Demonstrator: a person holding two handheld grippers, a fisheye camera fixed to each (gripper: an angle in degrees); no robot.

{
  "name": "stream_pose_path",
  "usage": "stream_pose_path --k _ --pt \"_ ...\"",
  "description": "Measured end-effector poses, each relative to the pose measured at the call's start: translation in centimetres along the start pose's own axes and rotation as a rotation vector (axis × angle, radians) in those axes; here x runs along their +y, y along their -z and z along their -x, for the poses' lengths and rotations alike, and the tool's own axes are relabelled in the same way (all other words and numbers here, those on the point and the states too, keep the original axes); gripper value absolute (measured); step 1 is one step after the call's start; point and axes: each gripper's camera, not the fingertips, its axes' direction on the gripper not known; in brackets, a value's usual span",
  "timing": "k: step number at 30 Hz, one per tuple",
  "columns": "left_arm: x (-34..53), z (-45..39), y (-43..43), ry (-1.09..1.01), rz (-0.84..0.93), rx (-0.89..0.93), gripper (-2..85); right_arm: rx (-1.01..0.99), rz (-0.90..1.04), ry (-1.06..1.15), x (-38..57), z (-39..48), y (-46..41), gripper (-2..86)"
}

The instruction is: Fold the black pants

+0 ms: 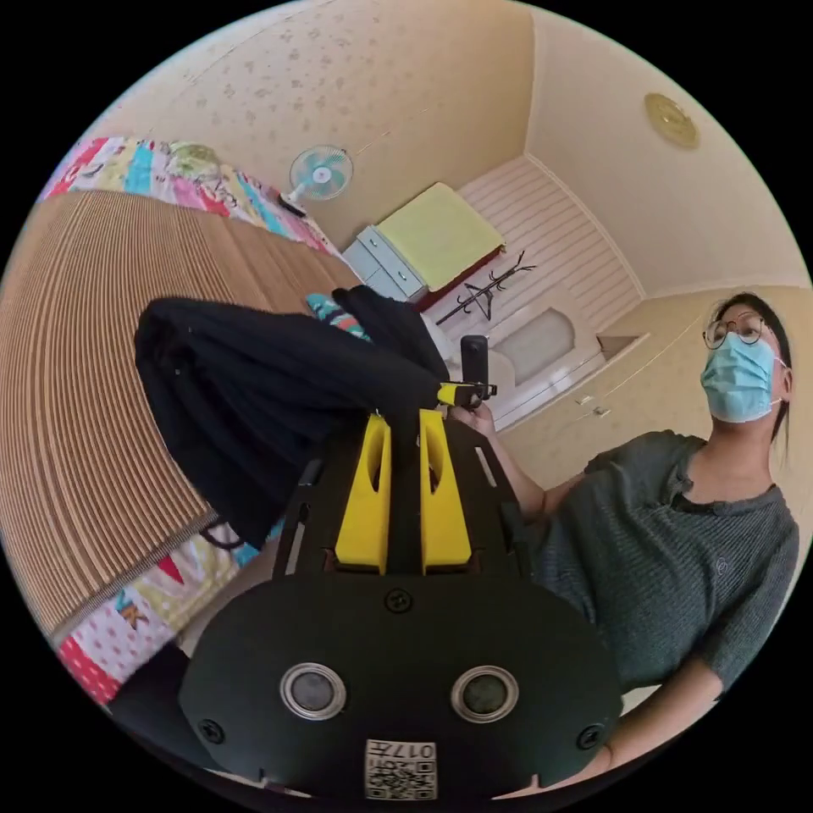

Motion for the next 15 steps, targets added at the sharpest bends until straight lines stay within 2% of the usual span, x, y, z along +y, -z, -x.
stream_pose_path --k 2,5,7,9,11,15 --pt "4.6 2.9 -2.5 0.196 0.029 -0.051 7.9 0.066 0.106 -0.173 2.2 -3.5 -2.3 2.3" --pt "6.1 5.2 -3.3 0.316 0.028 -0.01 15.1 0.105 0.237 -0.333 3.2 -7.1 -3.5 2.9" --pt "5.3 5.0 -2.0 0.309 -0.035 0.007 17.9 0.108 0.154 -0.321 2.0 -7.0 -1.7 4.0" --pt "4.0 4.2 0.1 0.285 -0.108 -0.072 18.7 0.089 -0.011 -0.234 -0.6 -5.9 1.9 7.4" --pt "1.7 3.2 2.3 0.246 -0.173 -0.197 20.8 0.114 -0.093 -0.187 -2.8 -5.5 4.0 12.1" --pt "-2.2 4.2 1.8 0.235 -0.185 -0.258 24.4 0.168 -0.065 -0.138 -7.9 -7.9 3.9 22.9"
